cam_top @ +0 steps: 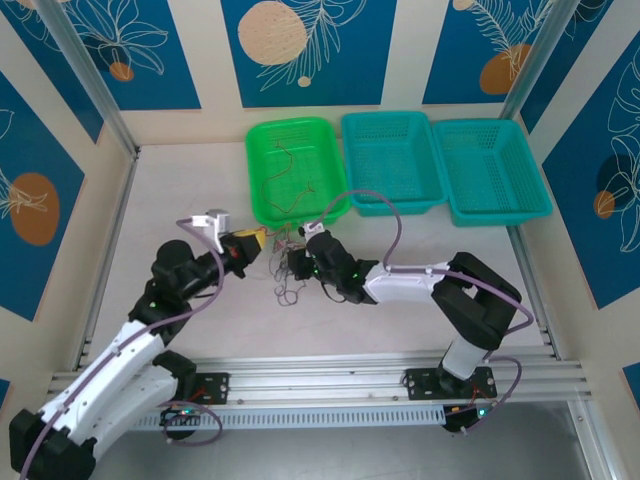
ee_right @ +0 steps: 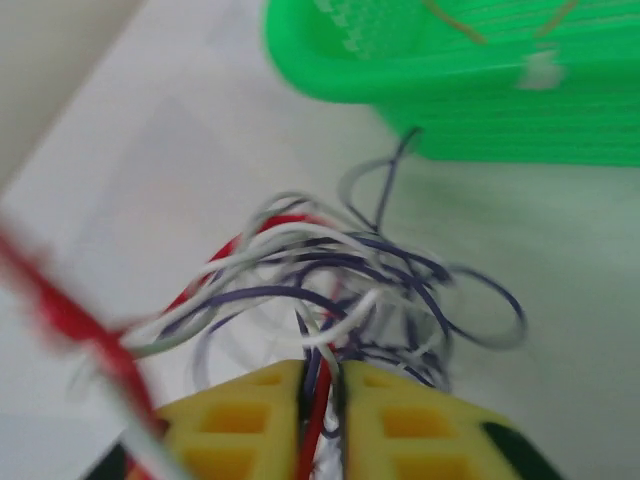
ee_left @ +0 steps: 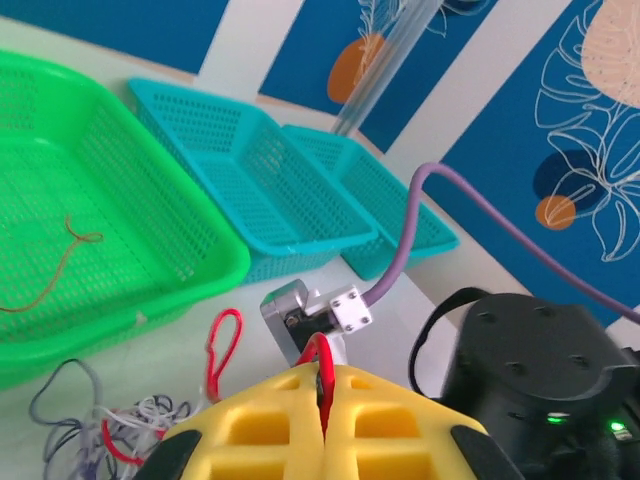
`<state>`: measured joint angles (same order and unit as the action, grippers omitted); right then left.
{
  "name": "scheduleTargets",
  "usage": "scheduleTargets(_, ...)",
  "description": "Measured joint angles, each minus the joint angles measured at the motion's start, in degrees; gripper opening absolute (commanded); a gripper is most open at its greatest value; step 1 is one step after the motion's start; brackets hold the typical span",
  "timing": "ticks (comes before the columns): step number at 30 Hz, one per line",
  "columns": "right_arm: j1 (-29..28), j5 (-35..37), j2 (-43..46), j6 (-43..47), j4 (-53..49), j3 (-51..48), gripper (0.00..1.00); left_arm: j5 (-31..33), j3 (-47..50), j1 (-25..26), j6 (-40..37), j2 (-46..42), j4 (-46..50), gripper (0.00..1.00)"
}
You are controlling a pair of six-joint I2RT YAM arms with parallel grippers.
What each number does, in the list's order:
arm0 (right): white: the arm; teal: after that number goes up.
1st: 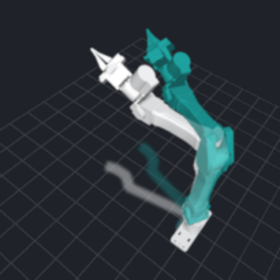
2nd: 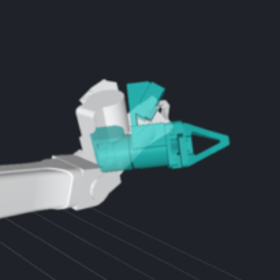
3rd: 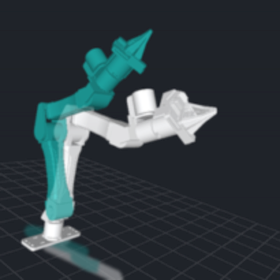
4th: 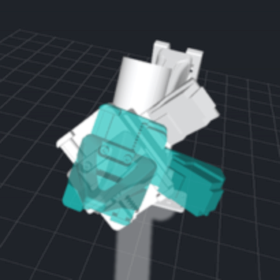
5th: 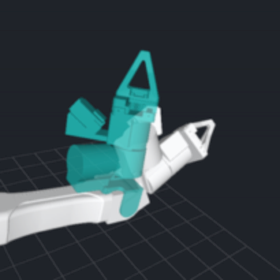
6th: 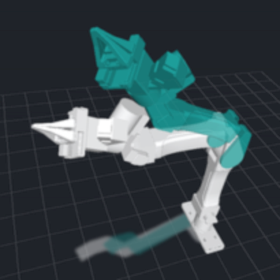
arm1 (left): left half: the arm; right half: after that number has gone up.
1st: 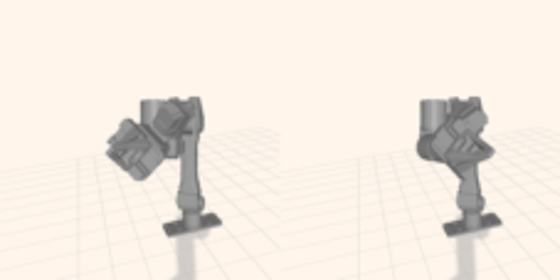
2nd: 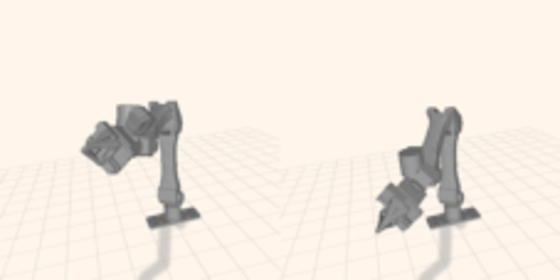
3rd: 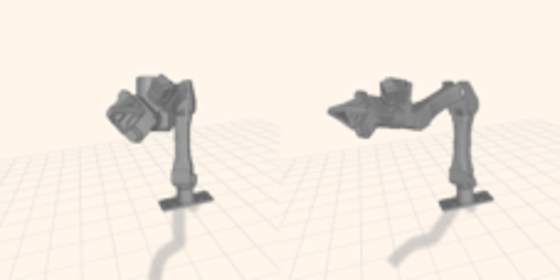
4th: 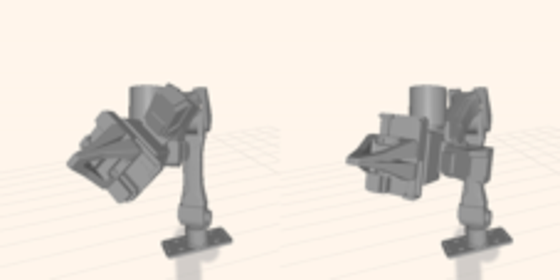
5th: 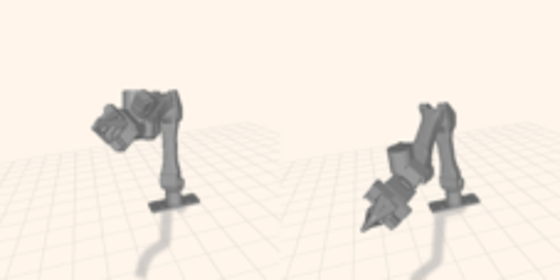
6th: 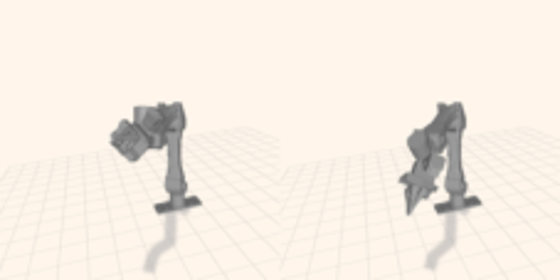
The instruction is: Untangle the cables
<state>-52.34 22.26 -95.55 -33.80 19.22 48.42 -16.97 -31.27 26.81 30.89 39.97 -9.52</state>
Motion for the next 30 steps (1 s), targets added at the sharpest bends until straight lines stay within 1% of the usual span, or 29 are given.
scheduleTargets(3, 1.62, 3.19, 2.51, 0.39, -2.08, -2.45, 0.0, 4.42, -4.5, -0.79, -1.64, -2.97, 8.37, 0.0)
scheduleTargets(5, 2.95, 4.61, 7.1, 0.37, -2.64, -6.67, 0.0, 6.67, -7.52, -1.92, -3.34, -3.28, 13.99, 0.0)
scheduleTargets(9, 6.27, 4.35, 15.98, -0.7, -3.45, -13.0, 0.0, 6.27, -8.02, -4.2, -5.25, -2.19, 21.97, 0.0)
scheduleTargets(12, 9.09, 2.4, 21.27, -0.35, -3.74, -16.59, 0.0, 1.66, -6.25, -4.81, -5.62, 0.48, 21.03, 0.0)
scheduleTargets(14, 10.62, 1.64, 23.5, 1.38, -6.1, -17.46, 0.0, -2.69, -3.54, -5.2, -5.73, 3.48, 15.58, 0.0)
scheduleTargets(16, 11.98, 1.09, 24.79, 4.0, -9.01, -17.35, 0.0, -5.25, -0.57, -5.31, -5.55, 6.73, 9.73, 0.0)
scheduleTargets(17, 12.59, 0.55, 25.4, 5.6, -10.6, -17.2, 0.0, -5.81, 1.16, -5.14, -5.6, 8.41, 6.82, 0.04)
scheduleTargets(18, 13.0, -0.13, 25.86, 7.15, -12.37, -16.79, 0.0, -5.97, 2.67, -4.66, -5.84, 9.57, 4.85, 0.1)
scheduleTargets(19, 13.33, -0.79, 26.29, 9.03, -14.25, -16.04, 0.0, -5.92, 4.26, -3.87, -6.14, 10.54, 3.06, 0.22)
scheduleTargets(20, 13.55, -1.42, 26.58, 10.78, -16.02, -15.02, 0.0, -5.55, 5.6, -3.04, -6.84, 11.02, 2.01, 0.36)
scheduleTargets(21, 13.75, -1.77, 26.77, 12.09, -17.35, -14.08, 0.0, -5.07, 6.43, -2.43, -6.99, 11.13, 1.42, 0.46)
scheduleTargets(23, 14.01, -2.16, 26.95, 14.88, -20.22, -11.39, 0.0, -3.76, 7.48, -0.96, -7.72, 10.75, 0.5, 0.58)
scheduleTargets(25, 14.21, -2.14, 26.97, 17.0, -22.45, -8.98, 0.0, -2.14, 7.61, -0.2, -9.05, 9.16, 0.22, 0.67)
scheduleTargets(26, 14.27, -2.08, 26.97, 17.75, -23.26, -8.09, 0.0, -1.29, 7.61, 0.02, -9.46, 8.0, 0.04, 0.7)
scheduleTargets(28, 14.38, -1.42, 26.93, 19.12, -25.2, -6.47, 0.0, 0.66, 7.58, 0.33, -10.91, 4.61, -0.17, 0.73)
scheduleTargets(30, 14.53, -0.35, 26.56, 19.91, -26.91, -5.38, 0.0, 2.58, 7.58, 0.48, -12.22, 0.57, -0.2, 0.74)
